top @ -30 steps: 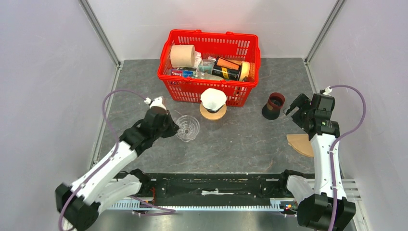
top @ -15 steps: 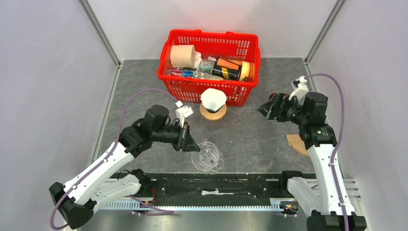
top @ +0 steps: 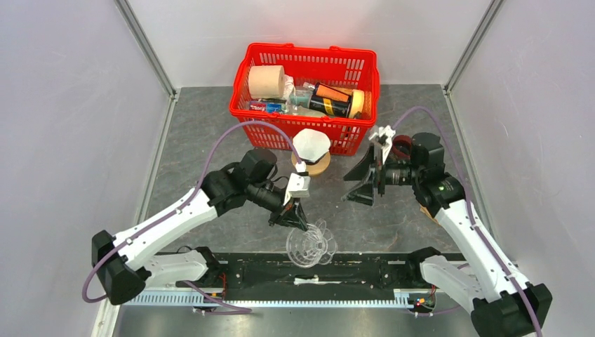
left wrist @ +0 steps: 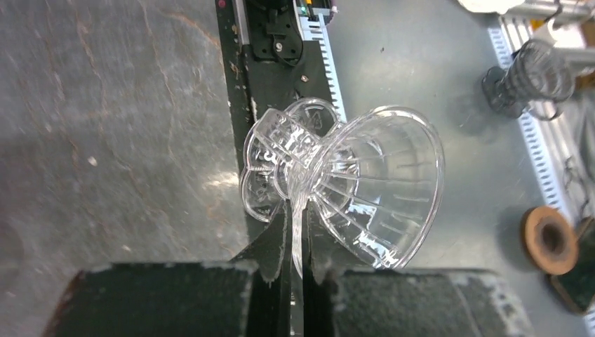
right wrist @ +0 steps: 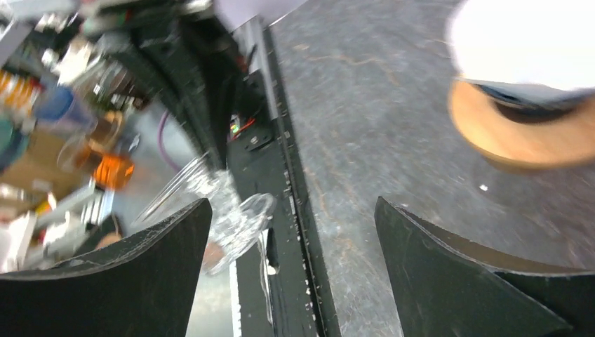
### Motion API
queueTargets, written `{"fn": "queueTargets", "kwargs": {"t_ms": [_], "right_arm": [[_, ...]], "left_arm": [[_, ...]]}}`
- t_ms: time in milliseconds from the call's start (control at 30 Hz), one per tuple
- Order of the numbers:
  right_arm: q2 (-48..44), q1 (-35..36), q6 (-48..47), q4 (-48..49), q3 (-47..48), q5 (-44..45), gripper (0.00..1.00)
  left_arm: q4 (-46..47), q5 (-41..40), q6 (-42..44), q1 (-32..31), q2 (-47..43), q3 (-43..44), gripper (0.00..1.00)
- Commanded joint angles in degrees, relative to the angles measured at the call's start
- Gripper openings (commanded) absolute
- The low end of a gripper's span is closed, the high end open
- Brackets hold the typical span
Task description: Place the coffee filter in the dripper
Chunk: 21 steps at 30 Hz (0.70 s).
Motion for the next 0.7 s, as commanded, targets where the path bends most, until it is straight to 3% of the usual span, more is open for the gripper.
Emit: {"fn": "queueTargets", "kwargs": {"t_ms": [0,67,200,500,667], "right_arm": [[-2.9,6.3,-19.4,-4.4,-0.9,-8.6,0.93],[-3.2,8.8,-29.5,-10.9,0.1,-9.2,0.92],[-1.3,10.6,-33.3,-15.6,2.7,-7.6,0.91],[6.2,20.3,-43.8,-24.6,8.7,-2.3,0.88],[8.6,25.5,-44.8,-25.3,10.3,0.9,0.86]], "left_arm": [[-11.2,4.9,26.9,-0.1,3.2,8.0,0.02],[-13.2,4.9,33.1,-0.1,4.6,8.8,0.02],[-20.3,5.1,40.5,-0.1,8.4,13.6,0.02],[-21.7,5.9,39.7,-0.1,12.9,17.2,0.02],[-21.8,6.8,38.1,-0.1,14.1,18.3,0.02]]}}
